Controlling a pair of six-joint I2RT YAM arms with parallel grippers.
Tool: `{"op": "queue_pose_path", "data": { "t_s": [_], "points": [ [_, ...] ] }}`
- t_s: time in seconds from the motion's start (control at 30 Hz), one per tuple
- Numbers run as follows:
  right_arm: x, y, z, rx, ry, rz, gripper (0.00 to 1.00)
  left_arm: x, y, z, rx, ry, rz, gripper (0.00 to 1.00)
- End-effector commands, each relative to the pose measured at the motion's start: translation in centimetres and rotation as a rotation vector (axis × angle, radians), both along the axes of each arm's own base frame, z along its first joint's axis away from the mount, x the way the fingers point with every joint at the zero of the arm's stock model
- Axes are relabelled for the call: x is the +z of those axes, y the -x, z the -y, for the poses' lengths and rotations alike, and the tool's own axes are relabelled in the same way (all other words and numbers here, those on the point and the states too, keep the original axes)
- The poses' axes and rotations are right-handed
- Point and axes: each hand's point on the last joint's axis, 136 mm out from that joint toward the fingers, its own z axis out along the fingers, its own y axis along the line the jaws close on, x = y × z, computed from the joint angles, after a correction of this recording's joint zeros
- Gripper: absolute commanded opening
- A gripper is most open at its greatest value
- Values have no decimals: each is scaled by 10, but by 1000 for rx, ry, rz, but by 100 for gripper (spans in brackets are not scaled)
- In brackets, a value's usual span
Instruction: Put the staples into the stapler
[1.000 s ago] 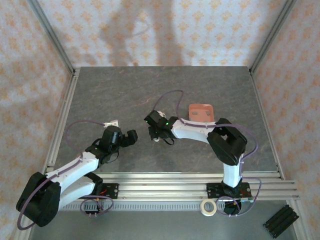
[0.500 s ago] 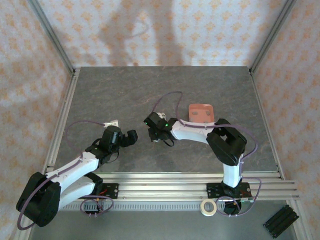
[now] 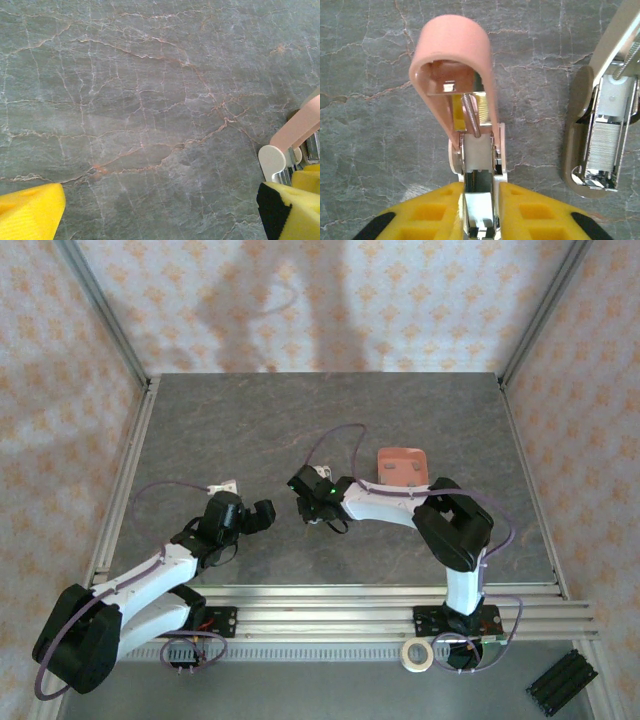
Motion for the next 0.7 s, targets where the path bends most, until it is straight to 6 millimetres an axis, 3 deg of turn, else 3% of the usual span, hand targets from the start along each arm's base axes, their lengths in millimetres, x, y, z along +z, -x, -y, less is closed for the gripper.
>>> {"op": "queue_pose_path", "data": {
  "t_s": [0.0, 0.3, 0.47, 0.67],
  "points": [
    [29, -4, 0, -18, -16, 57, 25, 6, -4, 1, 0, 12, 22, 99],
    [70, -9, 11, -53, -41, 137, 30, 25, -16, 24, -83, 80, 53, 99],
    [88, -10, 30, -110, -114, 142, 33, 51, -37, 57, -217, 145, 117, 97],
    [97, -10, 63, -175, -209, 124, 35, 63, -63, 92, -381, 145, 123, 94]
  ]
}}
